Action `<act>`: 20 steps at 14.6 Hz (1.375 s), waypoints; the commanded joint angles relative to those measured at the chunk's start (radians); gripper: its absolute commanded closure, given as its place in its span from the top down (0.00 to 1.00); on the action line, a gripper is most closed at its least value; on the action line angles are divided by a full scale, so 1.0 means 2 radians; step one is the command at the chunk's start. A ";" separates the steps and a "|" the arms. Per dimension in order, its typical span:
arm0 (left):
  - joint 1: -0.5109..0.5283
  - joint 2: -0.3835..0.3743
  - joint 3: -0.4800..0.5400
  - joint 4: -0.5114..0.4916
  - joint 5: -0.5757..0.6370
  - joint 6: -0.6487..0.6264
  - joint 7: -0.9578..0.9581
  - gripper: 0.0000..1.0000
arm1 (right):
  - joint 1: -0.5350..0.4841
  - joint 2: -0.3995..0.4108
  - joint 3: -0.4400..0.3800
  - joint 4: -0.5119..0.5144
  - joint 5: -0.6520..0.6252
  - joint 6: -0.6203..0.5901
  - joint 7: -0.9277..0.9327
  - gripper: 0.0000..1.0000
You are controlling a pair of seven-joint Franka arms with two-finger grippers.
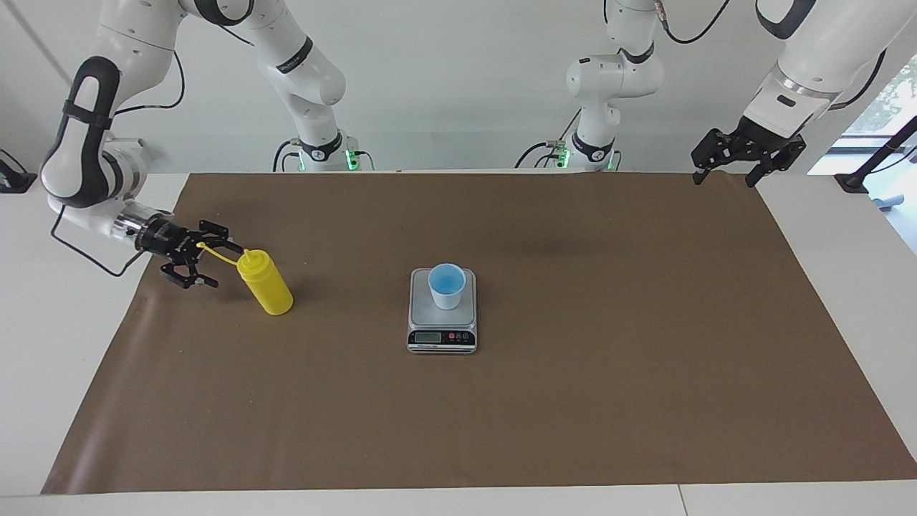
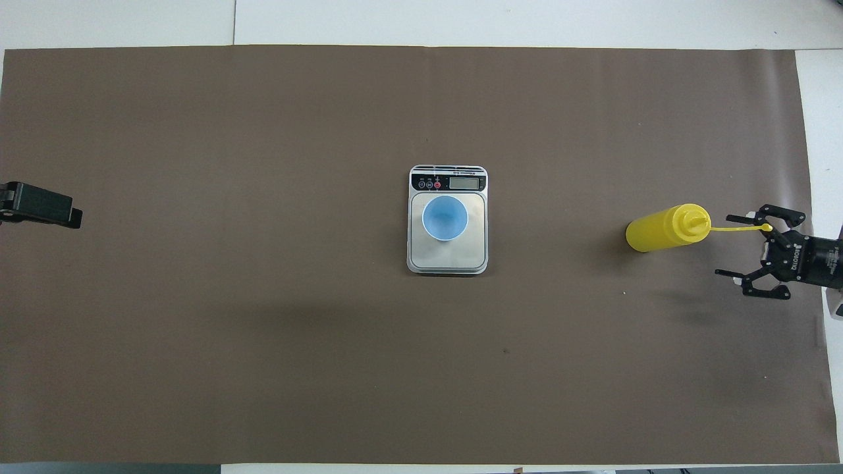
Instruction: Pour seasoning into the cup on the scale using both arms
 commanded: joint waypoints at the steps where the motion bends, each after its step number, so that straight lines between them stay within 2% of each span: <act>1: -0.001 -0.007 -0.001 -0.004 0.008 -0.002 0.004 1.00 | 0.001 0.009 0.008 0.114 -0.081 -0.044 -0.001 1.00; 2: -0.001 -0.007 -0.001 -0.005 0.008 -0.001 0.007 1.00 | 0.012 0.009 0.008 0.156 -0.105 -0.060 -0.001 1.00; 6: -0.001 -0.006 -0.001 -0.004 0.019 0.002 0.023 1.00 | 0.048 -0.003 0.011 0.248 -0.164 -0.118 -0.001 1.00; 8: 0.001 -0.006 0.000 -0.005 0.019 0.002 0.023 1.00 | 0.059 -0.013 0.014 0.272 -0.183 -0.123 -0.002 1.00; 11: 0.001 -0.007 0.000 -0.006 0.019 0.001 0.022 1.00 | 0.129 -0.032 0.014 0.320 -0.284 -0.120 -0.010 1.00; 12: 0.000 -0.007 0.000 -0.006 0.018 0.004 0.017 1.00 | 0.151 -0.042 0.017 0.323 -0.310 -0.119 -0.018 1.00; 15: 0.001 -0.007 0.000 -0.007 0.018 0.006 0.011 1.00 | 0.201 -0.085 0.017 0.309 -0.318 -0.122 -0.021 1.00; 20: 0.000 -0.008 -0.001 -0.011 0.017 0.015 -0.026 1.00 | 0.223 -0.100 0.021 0.299 -0.320 -0.114 -0.032 1.00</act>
